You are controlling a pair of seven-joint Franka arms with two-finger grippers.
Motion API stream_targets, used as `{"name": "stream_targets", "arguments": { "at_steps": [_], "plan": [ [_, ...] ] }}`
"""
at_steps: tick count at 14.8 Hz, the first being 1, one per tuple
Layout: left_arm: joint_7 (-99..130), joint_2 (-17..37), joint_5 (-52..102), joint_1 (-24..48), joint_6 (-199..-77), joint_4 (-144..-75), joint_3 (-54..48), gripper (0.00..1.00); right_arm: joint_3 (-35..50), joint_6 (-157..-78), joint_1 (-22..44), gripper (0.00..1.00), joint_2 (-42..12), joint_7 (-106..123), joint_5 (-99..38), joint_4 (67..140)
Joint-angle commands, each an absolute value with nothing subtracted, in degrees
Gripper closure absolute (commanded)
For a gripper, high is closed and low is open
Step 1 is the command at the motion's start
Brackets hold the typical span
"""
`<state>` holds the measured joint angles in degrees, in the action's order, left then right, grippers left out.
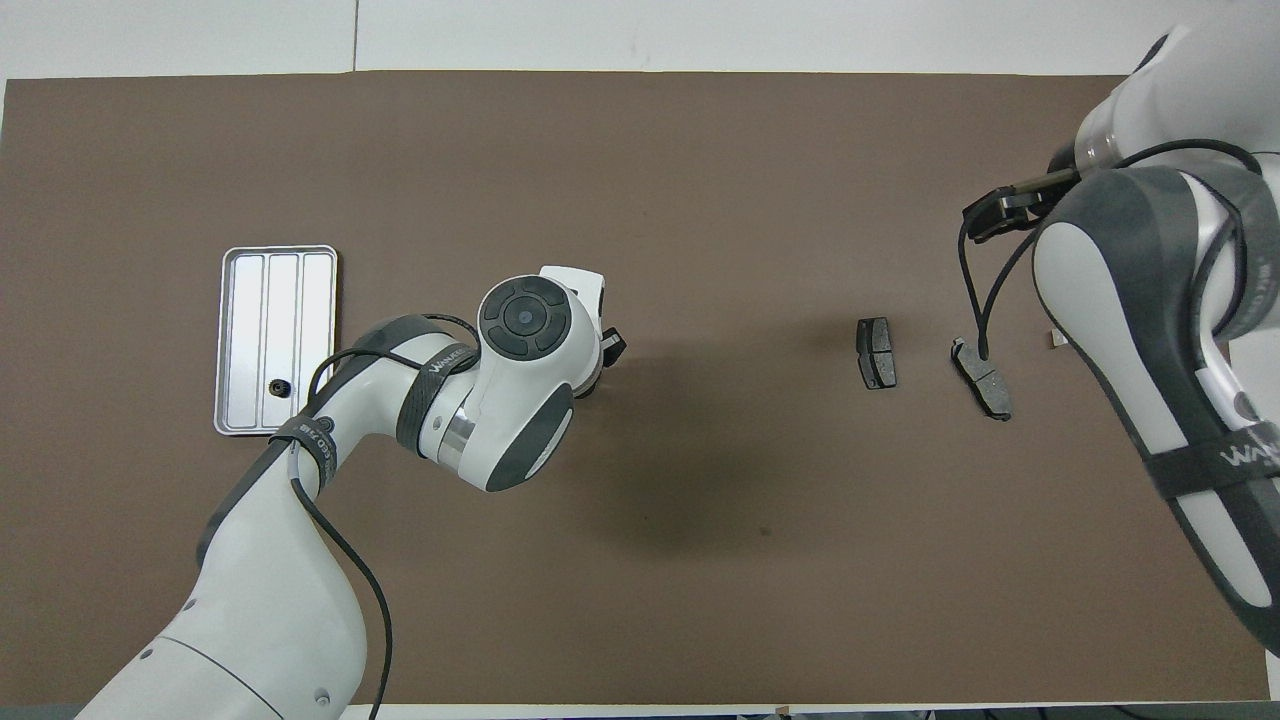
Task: Pick bearing gear from pile to tray
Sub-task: 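Lower the bearing into the silver tray and open the left gripper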
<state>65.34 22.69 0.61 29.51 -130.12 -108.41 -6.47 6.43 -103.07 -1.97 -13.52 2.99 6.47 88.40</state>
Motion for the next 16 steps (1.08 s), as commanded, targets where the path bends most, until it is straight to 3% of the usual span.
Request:
{"name": "stream_targets", "arguments": {
  "at_steps": [1, 3, 5, 9, 13, 16],
  "plan": [
    [64.09, 19.18, -0.70, 26.56, -126.83, -109.33, -5.98, 1.00, 2.12, -100.91, 0.61, 0.00, -6.25, 4.92, 4.83, 94.39],
    [55.07, 12.86, -0.70, 20.16, -122.81, -112.05, -6.06, 1.00, 1.93, -98.97, 0.35, 0.00, -3.00, 5.01, 4.83, 95.79],
    [44.79, 11.16, -0.35, 12.95, -119.72, -111.71, -6.24, 1.00, 1.93, -98.53, 0.09, 0.00, -0.01, 4.84, 4.83, 96.85],
    [24.74, 11.69, 0.09, -0.06, -121.54, -111.62, -6.24, 1.00, 0.88, -98.17, 0.09, 0.00, 2.90, 4.48, 1.34, 96.42],
    [21.54, 17.30, -2.45, -2.81, -123.58, -107.15, -5.98, 1.00, -2.45, -97.65, 1.84, 0.00, 2.81, 3.78, -3.16, 94.57],
    [18.91, 18.02, -3.96, -4.74, -124.36, -107.58, -6.06, 1.00, -2.64, -95.99, 2.02, 0.00, 2.46, 1.77, -3.16, 95.01]
  ]
}}
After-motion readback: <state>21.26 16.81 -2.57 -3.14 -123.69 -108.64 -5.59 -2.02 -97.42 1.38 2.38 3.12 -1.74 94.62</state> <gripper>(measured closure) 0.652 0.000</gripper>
